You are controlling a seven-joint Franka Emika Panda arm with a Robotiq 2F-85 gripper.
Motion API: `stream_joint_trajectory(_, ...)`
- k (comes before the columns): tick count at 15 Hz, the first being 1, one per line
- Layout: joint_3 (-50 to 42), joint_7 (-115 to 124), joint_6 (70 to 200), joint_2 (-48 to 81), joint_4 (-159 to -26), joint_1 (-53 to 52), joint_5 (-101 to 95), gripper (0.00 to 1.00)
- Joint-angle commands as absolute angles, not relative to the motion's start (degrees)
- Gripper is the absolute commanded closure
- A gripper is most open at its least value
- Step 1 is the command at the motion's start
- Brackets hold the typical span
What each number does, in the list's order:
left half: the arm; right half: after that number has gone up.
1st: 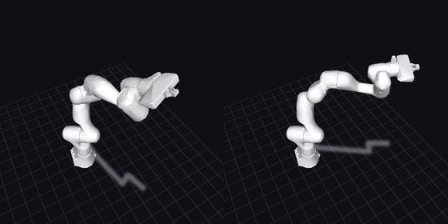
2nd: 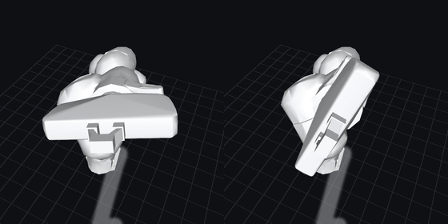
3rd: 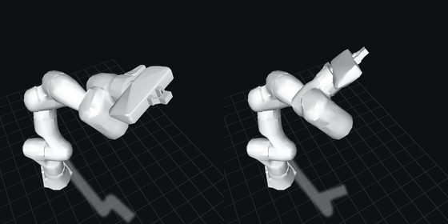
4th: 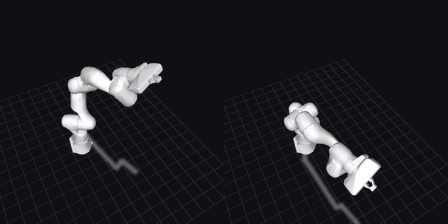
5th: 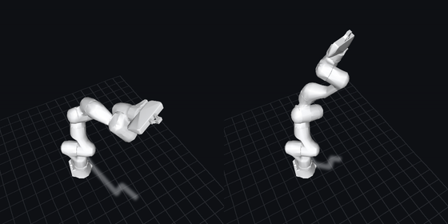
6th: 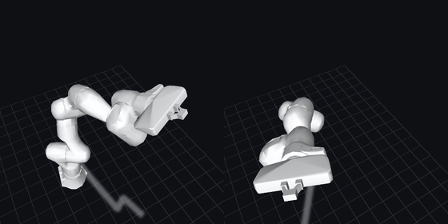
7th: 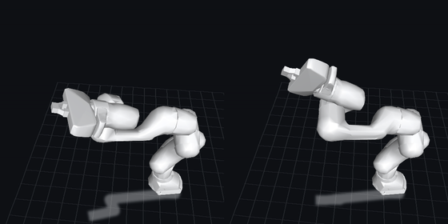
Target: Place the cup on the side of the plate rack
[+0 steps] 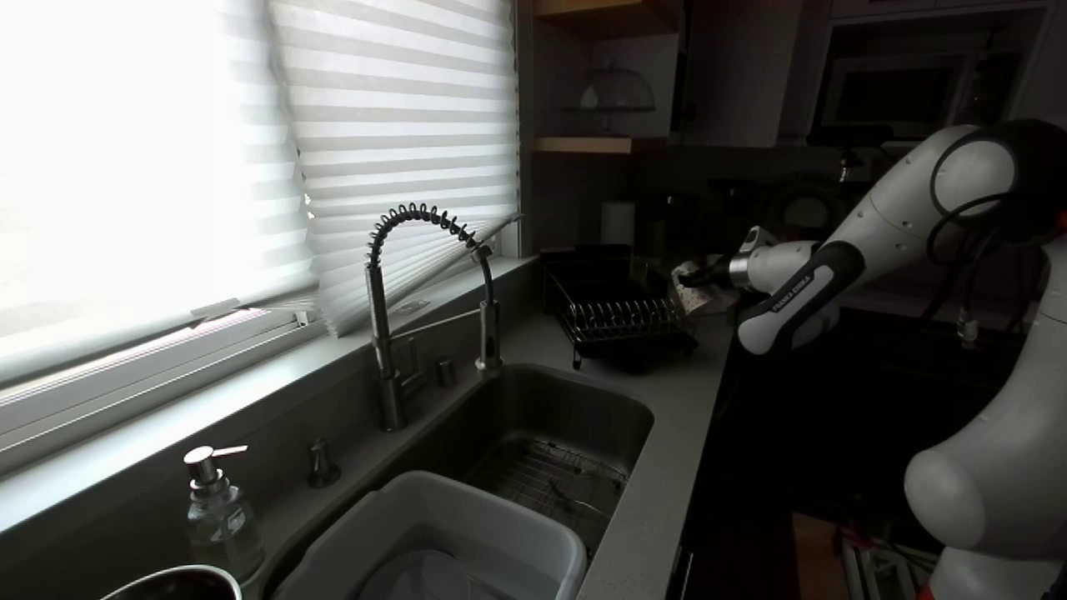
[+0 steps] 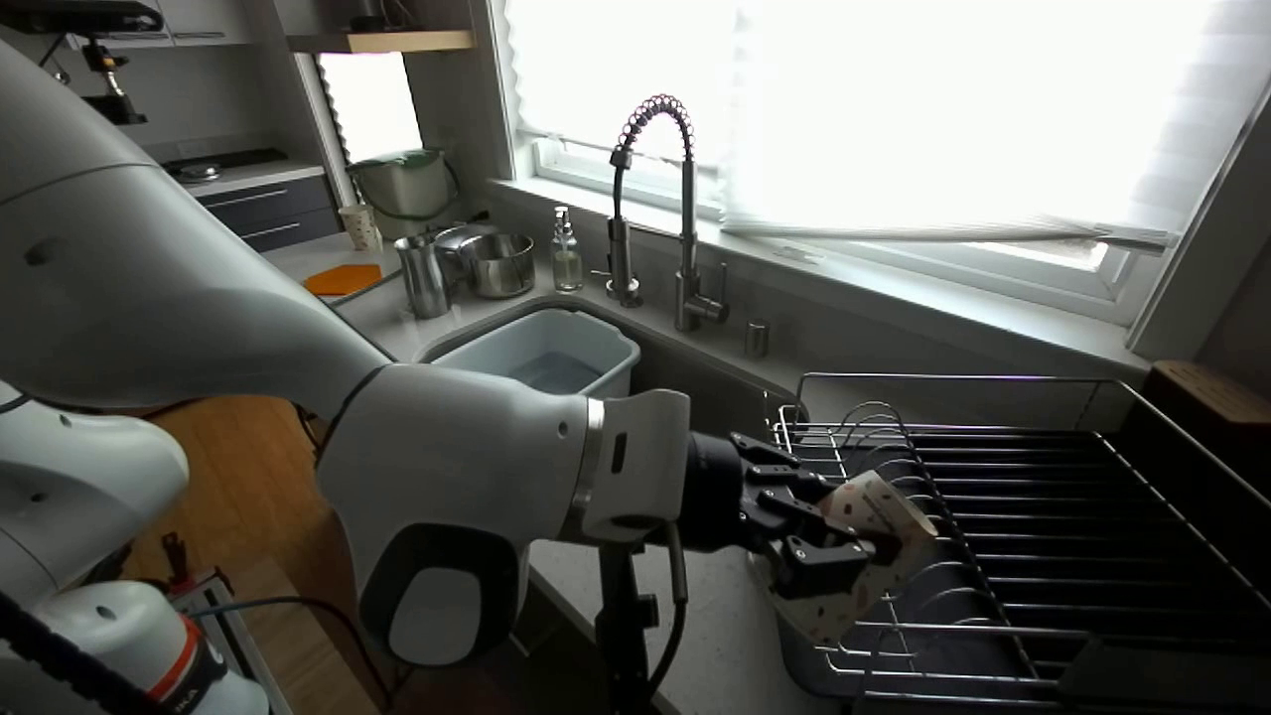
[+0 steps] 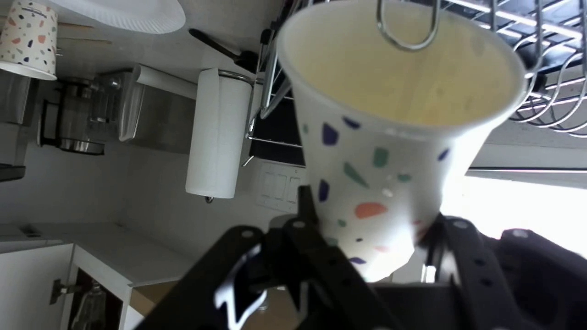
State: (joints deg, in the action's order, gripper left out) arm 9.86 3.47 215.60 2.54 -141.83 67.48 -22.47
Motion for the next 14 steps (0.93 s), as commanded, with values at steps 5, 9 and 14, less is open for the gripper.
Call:
stream_joint_trajectory(5, 9.56, 2.5, 217.0, 2.17, -143.11, 67.81, -23.79, 0.1)
stream_joint_trajectory(9, 9.54, 3.16, 217.62, 1.46, -142.72, 67.87, -24.45, 0.0)
stream_joint_trajectory(14, 9.71, 7.07, 212.66, -1.82, -142.74, 67.71, -24.23, 0.0)
